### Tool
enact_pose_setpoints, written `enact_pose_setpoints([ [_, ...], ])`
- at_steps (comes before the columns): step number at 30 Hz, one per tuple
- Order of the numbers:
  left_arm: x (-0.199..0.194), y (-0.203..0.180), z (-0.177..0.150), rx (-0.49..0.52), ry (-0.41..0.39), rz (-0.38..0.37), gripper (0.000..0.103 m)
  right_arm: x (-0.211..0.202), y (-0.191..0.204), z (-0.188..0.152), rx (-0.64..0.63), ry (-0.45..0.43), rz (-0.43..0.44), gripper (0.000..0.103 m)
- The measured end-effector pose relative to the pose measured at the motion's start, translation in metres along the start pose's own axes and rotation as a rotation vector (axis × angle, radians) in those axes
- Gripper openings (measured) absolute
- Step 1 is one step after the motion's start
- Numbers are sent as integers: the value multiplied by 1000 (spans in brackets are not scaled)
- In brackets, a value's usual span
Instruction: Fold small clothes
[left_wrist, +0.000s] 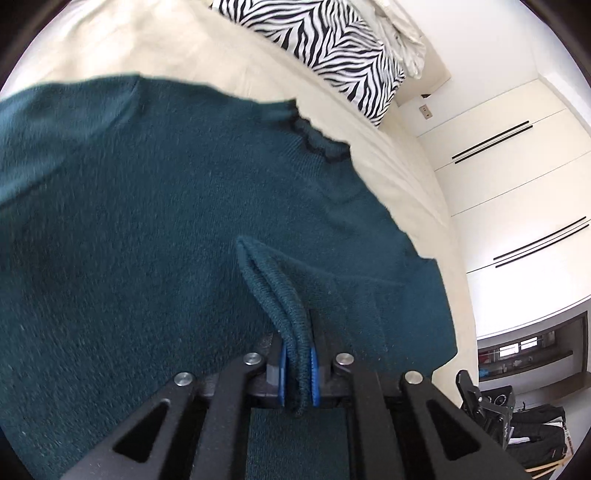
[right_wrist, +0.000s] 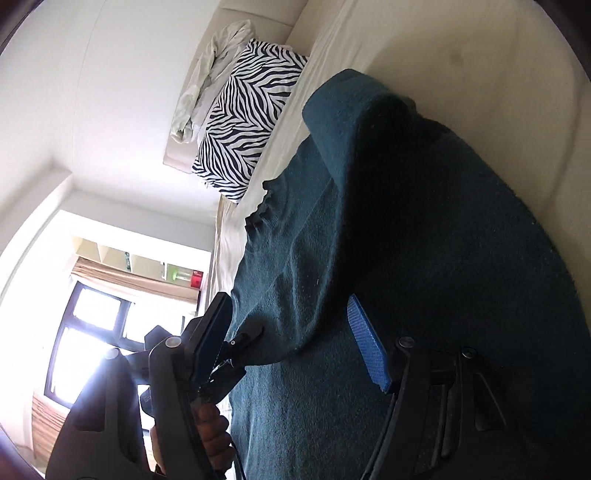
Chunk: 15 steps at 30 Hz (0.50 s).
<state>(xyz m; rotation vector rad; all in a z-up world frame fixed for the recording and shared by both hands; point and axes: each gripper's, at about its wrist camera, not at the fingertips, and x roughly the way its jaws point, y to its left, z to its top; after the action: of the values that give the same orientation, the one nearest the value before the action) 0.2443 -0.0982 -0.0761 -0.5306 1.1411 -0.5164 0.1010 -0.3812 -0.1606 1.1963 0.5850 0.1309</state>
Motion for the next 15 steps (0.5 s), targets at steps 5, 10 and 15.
enact_pose_setpoints([
  [5,-31,-16,29,95,-139,11,10,-1,-8,20,80,-35,34,64],
  [10,-41,2,35,113,-231,17,10,-4,-14,47,172,-85,51,64],
  [15,-27,33,49,53,-267,53,10,-5,-31,73,261,-148,53,64],
])
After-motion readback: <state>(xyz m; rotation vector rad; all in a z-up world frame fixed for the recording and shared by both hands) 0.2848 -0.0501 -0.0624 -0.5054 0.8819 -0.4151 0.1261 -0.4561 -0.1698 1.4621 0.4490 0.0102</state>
